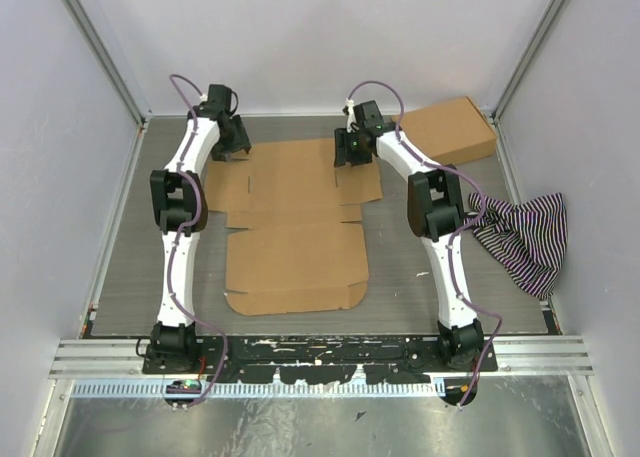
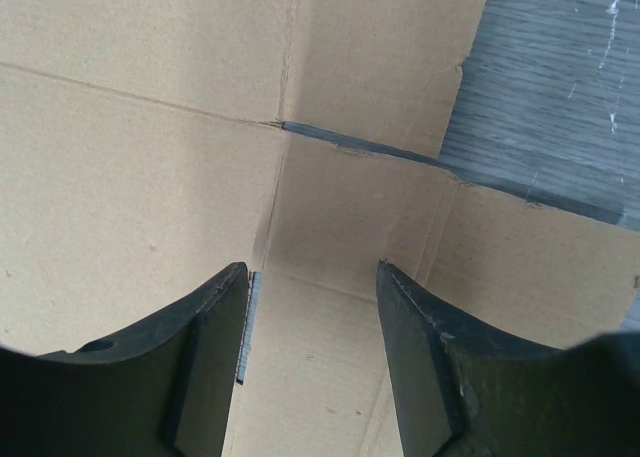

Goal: Fold the paper box

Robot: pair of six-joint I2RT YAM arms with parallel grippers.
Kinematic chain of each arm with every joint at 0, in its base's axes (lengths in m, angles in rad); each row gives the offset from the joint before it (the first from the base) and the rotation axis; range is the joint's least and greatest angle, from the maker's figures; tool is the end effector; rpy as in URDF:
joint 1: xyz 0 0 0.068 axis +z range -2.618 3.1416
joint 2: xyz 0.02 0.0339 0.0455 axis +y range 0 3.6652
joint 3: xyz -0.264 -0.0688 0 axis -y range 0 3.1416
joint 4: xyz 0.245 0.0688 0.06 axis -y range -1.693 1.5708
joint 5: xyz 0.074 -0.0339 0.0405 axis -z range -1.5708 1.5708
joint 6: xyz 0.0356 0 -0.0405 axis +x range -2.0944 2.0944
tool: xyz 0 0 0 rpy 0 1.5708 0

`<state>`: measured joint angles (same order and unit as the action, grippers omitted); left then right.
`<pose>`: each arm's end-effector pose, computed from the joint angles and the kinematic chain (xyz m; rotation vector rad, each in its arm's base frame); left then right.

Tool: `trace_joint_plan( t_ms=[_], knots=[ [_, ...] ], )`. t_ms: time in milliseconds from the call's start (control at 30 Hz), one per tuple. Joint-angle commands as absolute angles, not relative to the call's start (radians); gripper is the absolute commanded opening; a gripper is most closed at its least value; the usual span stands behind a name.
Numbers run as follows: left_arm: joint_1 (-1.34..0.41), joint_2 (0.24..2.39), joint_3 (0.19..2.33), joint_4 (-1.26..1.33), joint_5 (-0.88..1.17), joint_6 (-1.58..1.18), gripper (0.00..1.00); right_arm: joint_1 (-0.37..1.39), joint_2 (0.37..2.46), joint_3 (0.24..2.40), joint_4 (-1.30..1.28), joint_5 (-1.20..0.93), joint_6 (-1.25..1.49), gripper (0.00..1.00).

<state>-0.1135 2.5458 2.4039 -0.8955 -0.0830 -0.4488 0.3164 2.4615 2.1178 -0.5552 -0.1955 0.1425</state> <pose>0.5420 -0.0588 0.1921 -0.4639 2.5638 -0.0936 0.5148 0.1758 0.1682 -0.3019 2.4791 0.4366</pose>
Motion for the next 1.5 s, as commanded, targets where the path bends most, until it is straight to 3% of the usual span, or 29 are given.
trace_joint_plan(
  t_ms=[0, 500, 633, 1067, 1133, 1333, 1467],
  knots=[
    [-0.098, 2.563, 2.403, -0.844, -0.073, -0.453, 0.74, 0.308, 2.399, 2.076, -0.569, -0.172, 0.103, 0.6],
    [-0.075, 2.633, 2.371, -0.669, 0.085, -0.486, 0.71, 0.307, 2.384, 2.039, -0.571, -0.244, 0.072, 0.6],
    [-0.076, 2.621, 2.346, -0.669, 0.107, -0.471, 0.59, 0.308, 2.39, 2.039, -0.57, -0.26, 0.073, 0.59],
    [-0.142, 2.455, 2.236, -0.763, 0.045, -0.39, 0.05, 0.308, 2.34, 2.012, -0.602, -0.261, 0.097, 0.55],
    [-0.156, 2.424, 2.22, -0.776, 0.046, -0.389, 0.01, 0.308, 2.314, 1.995, -0.603, -0.261, 0.101, 0.54],
    [-0.189, 2.344, 2.183, -0.819, 0.059, -0.375, 0.0, 0.308, 2.25, 1.983, -0.611, -0.281, 0.126, 0.55],
    [-0.197, 2.333, 2.179, -0.896, 0.055, -0.35, 0.0, 0.303, 2.207, 1.982, -0.614, -0.259, 0.168, 0.65]
  ],
)
